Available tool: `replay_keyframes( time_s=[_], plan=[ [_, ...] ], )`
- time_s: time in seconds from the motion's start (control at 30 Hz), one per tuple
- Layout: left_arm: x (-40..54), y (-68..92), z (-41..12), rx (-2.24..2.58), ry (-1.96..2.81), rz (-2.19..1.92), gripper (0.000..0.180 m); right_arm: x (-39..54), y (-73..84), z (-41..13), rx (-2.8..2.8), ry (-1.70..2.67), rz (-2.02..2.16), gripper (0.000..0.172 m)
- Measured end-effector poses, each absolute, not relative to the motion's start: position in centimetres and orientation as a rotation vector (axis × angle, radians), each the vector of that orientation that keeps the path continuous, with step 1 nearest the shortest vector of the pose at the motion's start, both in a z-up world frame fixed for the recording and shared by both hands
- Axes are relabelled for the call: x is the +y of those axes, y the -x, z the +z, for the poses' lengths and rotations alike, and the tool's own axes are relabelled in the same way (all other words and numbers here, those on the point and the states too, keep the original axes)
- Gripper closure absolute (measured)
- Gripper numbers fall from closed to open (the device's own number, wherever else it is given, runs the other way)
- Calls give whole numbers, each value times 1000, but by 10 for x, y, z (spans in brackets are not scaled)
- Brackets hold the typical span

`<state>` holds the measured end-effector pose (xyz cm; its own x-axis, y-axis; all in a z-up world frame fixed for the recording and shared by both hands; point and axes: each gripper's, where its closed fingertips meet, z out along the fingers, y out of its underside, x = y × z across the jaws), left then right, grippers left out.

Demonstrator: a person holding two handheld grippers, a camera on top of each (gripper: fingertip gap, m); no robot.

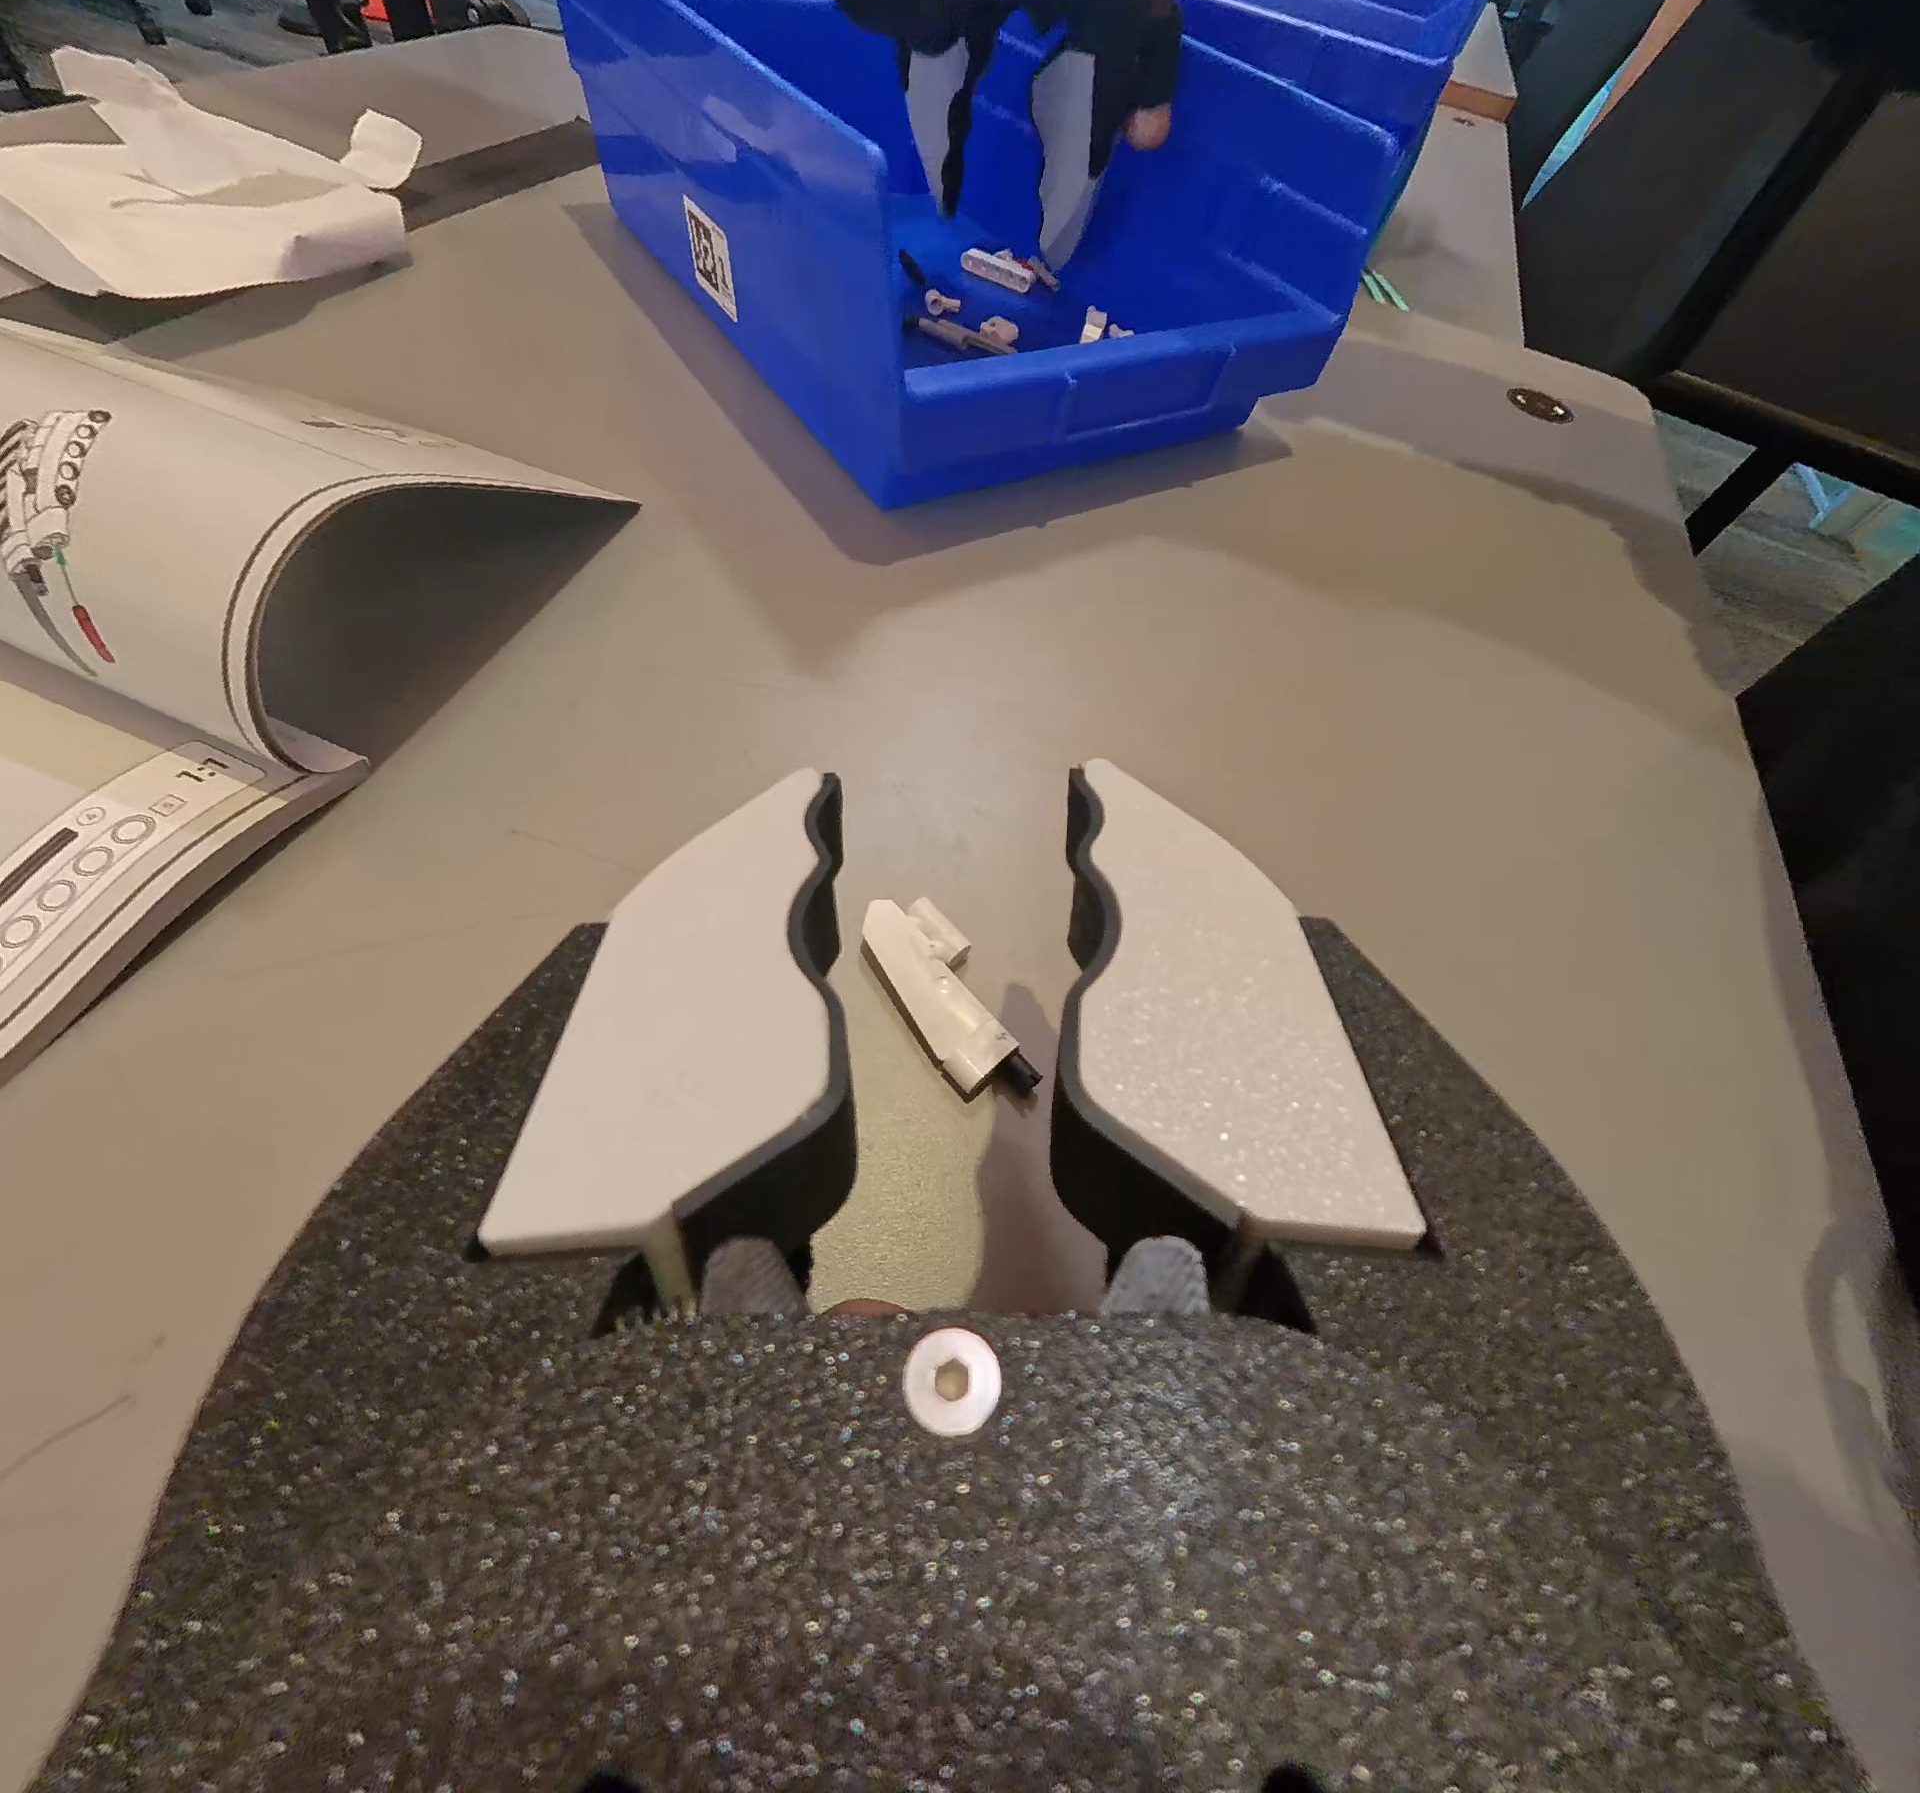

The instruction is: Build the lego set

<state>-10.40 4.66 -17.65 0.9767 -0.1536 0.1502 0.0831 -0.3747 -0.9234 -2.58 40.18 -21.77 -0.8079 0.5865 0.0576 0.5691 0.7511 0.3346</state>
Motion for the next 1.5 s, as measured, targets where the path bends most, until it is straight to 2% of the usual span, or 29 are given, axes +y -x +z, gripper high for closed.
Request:
replay_keyframes(
  time_s=[0.27,0.4,0.5,0.63,0.83,1.03,1.2,1.33,1.5],
  plan=[
    [47,104,-176,51,1935,-259,139,413,21,-232,2798,-940,739,114],
    [47,104,-176,51,1933,-262,139,413,18,-233,2772,-921,771,119],
    [46,103,-175,53,1930,-261,139,410,14,-233,2740,-919,763,131],
    [46,104,-175,53,1927,-260,139,408,16,-231,2778,-958,752,131],
    [46,105,-174,41,1919,-263,139,351,18,-194,2845,-1239,416,131],
    [45,105,-172,42,1906,-272,139,203,28,-143,3031,-1175,-95,132],
    [45,105,-172,41,1905,-265,139,117,17,-191,3022,-1020,-164,131],
    [46,105,-173,41,1908,-259,139,99,7,-226,3012,-969,-116,131],
    [45,105,-172,46,1907,-262,139,97,3,-236,3017,-1021,-171,131]
  ],
)
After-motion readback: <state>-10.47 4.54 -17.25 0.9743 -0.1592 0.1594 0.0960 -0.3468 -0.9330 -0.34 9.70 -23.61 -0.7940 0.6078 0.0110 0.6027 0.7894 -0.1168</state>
